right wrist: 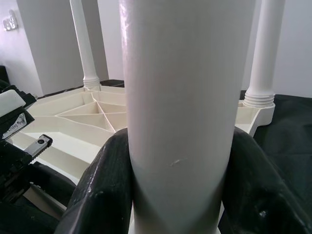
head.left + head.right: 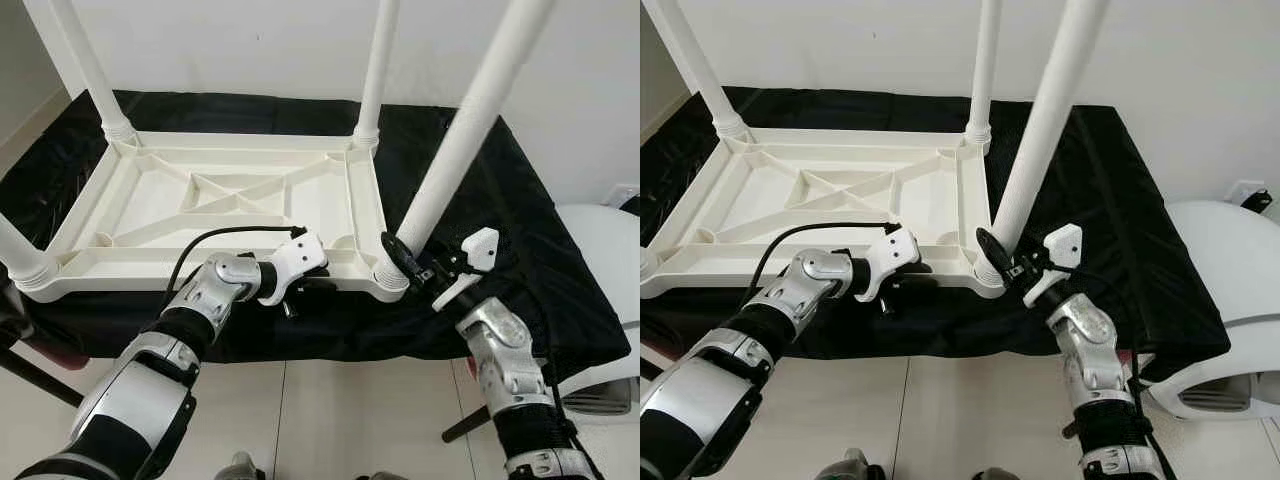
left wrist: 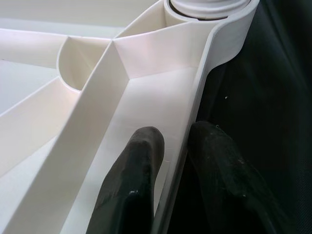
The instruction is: Building children table
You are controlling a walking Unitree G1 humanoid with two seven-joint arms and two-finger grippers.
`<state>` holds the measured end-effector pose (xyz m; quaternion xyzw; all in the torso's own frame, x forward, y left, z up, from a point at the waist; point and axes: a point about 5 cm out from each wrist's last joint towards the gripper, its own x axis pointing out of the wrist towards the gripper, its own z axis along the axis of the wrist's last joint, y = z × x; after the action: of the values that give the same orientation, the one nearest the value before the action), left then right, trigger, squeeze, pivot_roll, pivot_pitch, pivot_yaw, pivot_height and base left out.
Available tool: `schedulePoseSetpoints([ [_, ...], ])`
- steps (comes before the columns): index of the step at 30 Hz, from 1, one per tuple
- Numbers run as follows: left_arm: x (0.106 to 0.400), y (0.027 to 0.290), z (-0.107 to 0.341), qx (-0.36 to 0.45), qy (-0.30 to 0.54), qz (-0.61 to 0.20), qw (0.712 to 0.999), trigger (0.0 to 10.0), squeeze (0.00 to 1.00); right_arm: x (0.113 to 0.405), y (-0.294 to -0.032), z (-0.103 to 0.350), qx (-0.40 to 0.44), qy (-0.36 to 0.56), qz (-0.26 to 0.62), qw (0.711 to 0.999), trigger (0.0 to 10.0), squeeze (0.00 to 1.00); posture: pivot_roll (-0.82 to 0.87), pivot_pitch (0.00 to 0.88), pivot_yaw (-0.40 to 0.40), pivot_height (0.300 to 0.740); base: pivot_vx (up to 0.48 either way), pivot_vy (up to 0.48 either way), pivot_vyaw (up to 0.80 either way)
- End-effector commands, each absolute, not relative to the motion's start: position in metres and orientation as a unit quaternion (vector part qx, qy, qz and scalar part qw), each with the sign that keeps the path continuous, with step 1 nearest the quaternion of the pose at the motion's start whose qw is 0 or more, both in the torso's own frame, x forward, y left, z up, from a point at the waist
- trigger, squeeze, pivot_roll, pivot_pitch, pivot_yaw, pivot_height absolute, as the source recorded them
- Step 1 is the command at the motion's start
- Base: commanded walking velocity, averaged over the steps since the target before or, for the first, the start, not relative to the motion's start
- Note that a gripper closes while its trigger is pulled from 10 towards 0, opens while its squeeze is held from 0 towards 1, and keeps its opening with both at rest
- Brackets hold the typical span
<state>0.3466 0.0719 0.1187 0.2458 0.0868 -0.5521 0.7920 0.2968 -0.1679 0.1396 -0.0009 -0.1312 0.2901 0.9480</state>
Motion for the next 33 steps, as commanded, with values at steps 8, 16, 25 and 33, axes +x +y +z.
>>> schedulePoseSetpoints([
  [8, 0.346, 0.07, 0.125, 0.254, 0.074, -0.564, 0.782, 10.0, 0.0, 0.289, -0.178, 0.093, 0.016, -0.033, 0.258, 0.965, 10.0, 0.0, -0.05, 0.022, 0.024, 0.74, 0.0, 0.0, 0.0],
  [16, 0.347, 0.069, 0.127, 0.254, 0.072, -0.565, 0.782, 10.0, 0.0, 0.297, -0.174, 0.099, 0.014, -0.034, 0.269, 0.962, 10.0, 0.0, -0.05, 0.025, 0.021, 0.74, 0.0, 0.0, 0.0],
  [25, 0.345, 0.068, 0.127, 0.25, 0.069, -0.567, 0.782, 10.0, 0.0, 0.312, -0.165, 0.111, 0.007, -0.042, 0.296, 0.954, 10.0, 0.0, -0.05, 0.017, 0.016, 0.74, 0.0, 0.0, 0.0],
  [33, 0.345, 0.069, 0.127, 0.249, 0.066, -0.565, 0.784, 10.0, 0.0, 0.31, -0.163, 0.107, -0.001, -0.033, 0.315, 0.949, 10.0, 0.0, -0.04, 0.012, 0.014, 0.74, 0.0, 0.0, 0.0],
])
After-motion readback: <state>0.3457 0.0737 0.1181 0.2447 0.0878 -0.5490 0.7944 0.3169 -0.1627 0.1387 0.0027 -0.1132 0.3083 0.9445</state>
